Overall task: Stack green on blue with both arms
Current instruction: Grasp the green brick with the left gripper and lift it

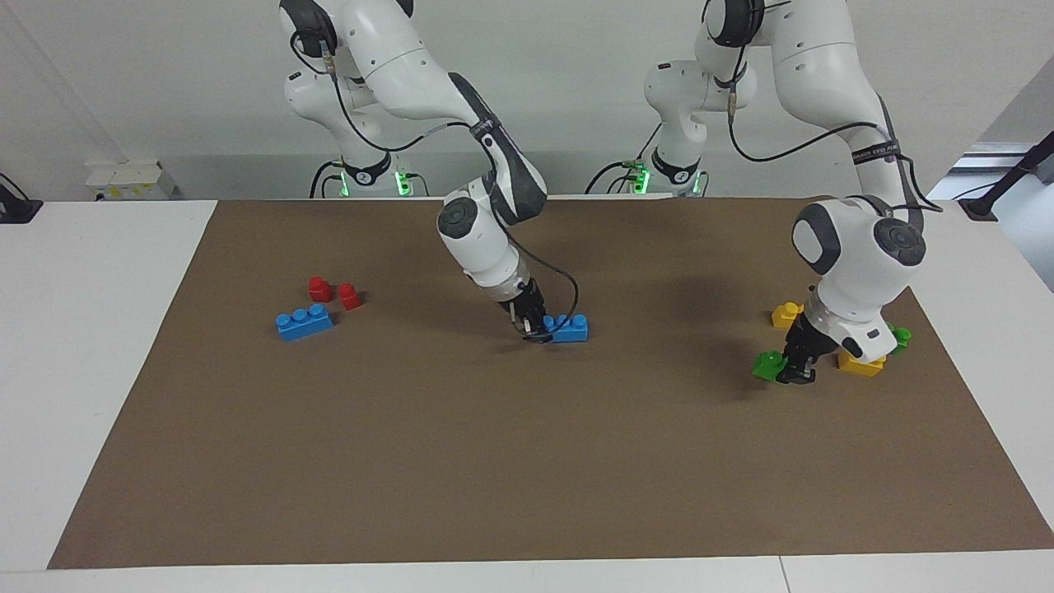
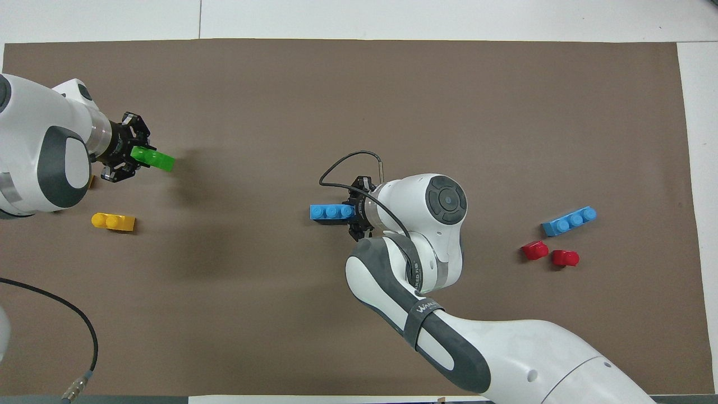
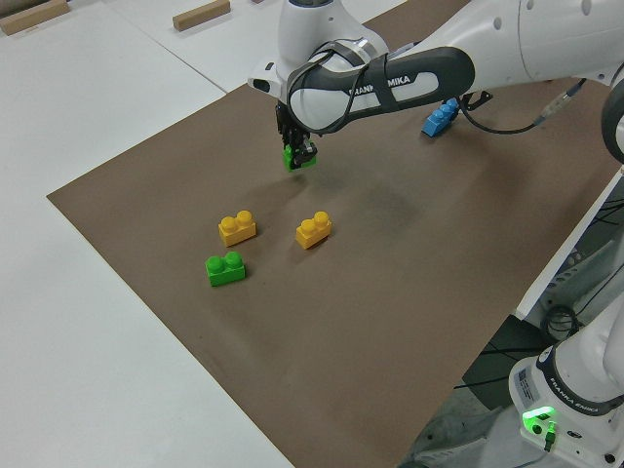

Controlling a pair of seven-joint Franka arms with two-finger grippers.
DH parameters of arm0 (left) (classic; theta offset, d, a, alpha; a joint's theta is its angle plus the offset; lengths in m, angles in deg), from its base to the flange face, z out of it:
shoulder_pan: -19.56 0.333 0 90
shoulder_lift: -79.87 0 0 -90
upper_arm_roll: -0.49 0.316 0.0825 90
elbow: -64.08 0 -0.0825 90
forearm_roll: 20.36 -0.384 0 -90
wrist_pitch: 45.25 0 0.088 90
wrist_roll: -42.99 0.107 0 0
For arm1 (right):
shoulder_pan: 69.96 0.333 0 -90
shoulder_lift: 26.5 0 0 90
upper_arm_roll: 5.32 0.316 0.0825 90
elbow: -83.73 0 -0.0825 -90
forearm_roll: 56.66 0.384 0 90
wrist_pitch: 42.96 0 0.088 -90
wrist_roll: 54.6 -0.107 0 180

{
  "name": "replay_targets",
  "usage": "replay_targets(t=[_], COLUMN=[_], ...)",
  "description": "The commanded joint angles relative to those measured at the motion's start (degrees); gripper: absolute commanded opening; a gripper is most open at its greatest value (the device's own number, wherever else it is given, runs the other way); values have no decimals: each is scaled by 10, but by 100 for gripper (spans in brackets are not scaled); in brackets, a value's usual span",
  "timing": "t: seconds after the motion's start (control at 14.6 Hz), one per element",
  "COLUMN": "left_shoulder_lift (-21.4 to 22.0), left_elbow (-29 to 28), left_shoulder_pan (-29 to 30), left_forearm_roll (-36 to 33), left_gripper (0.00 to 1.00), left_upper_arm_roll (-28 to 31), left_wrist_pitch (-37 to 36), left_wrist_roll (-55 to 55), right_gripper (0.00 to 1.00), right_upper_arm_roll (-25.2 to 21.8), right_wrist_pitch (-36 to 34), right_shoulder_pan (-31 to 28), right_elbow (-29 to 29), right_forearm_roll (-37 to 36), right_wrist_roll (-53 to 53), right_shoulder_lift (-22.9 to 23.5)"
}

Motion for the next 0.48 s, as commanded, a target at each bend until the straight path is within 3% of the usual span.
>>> replay_targets(t=[0.0,0.41], left_shoulder_lift=[40,55], left_elbow=[-17,-38], left_shoulder_pan=[-62,-214], left_forearm_roll=[6,-16], left_gripper=[0,0], left_upper_arm_roll=[9,11], left_wrist_pitch=[-41,-29], left_wrist_roll=[-145,-443], right_gripper=[0,0], right_upper_arm_roll=[-4,-5], right_wrist_pitch=[31,32], right_shoulder_pan=[3,3], right_elbow=[-24,-24], right_forearm_roll=[12,12], right_wrist_roll=[-2,1], right_shoulder_lift=[2,2])
